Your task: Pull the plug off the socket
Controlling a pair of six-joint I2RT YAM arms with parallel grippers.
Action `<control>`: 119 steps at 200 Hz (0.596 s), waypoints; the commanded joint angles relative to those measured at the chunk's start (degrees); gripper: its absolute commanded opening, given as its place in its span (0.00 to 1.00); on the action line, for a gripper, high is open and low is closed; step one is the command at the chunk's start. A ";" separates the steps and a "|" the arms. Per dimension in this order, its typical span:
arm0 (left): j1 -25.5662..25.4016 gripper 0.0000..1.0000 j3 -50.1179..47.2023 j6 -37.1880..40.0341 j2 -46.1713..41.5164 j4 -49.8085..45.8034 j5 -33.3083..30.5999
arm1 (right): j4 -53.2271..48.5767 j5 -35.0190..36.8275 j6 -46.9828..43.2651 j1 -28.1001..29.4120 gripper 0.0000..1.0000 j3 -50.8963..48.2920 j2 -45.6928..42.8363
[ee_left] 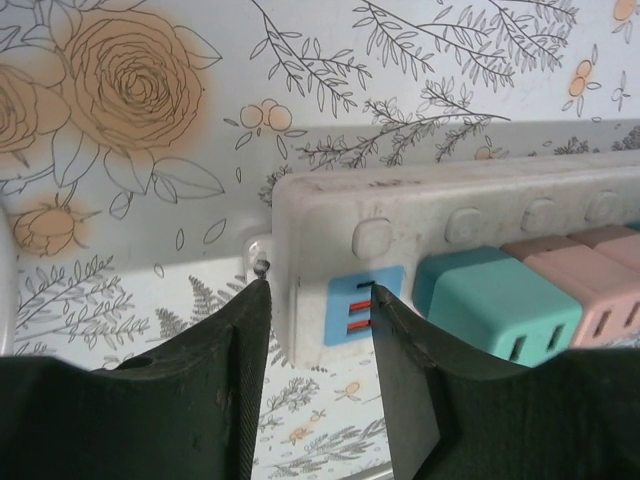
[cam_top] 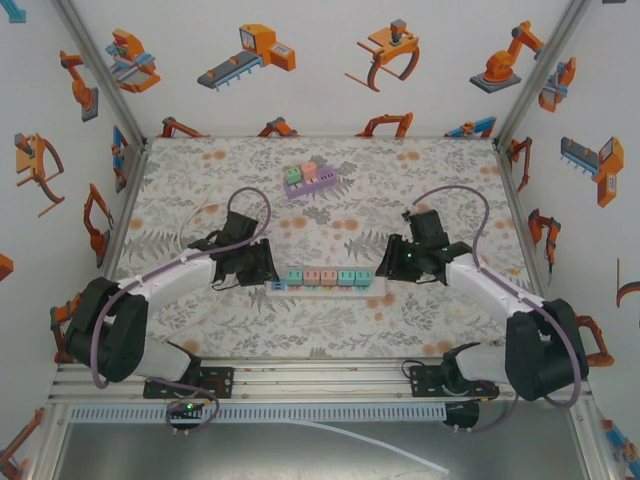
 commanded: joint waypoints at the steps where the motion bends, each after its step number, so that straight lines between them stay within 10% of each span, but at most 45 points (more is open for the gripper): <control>1: -0.24 0.47 0.60 -0.05 -4.16 -3.34 -1.97 | -4.18 3.45 -2.03 0.32 0.43 5.14 -3.93; 62: -0.22 0.55 1.38 6.60 -13.03 -5.01 -3.20 | 5.00 3.84 -22.05 0.37 0.58 7.05 -12.73; 119: -0.23 0.60 -0.63 7.06 -14.54 -2.60 -5.71 | 25.67 -23.45 -59.81 0.44 0.62 -7.99 -19.34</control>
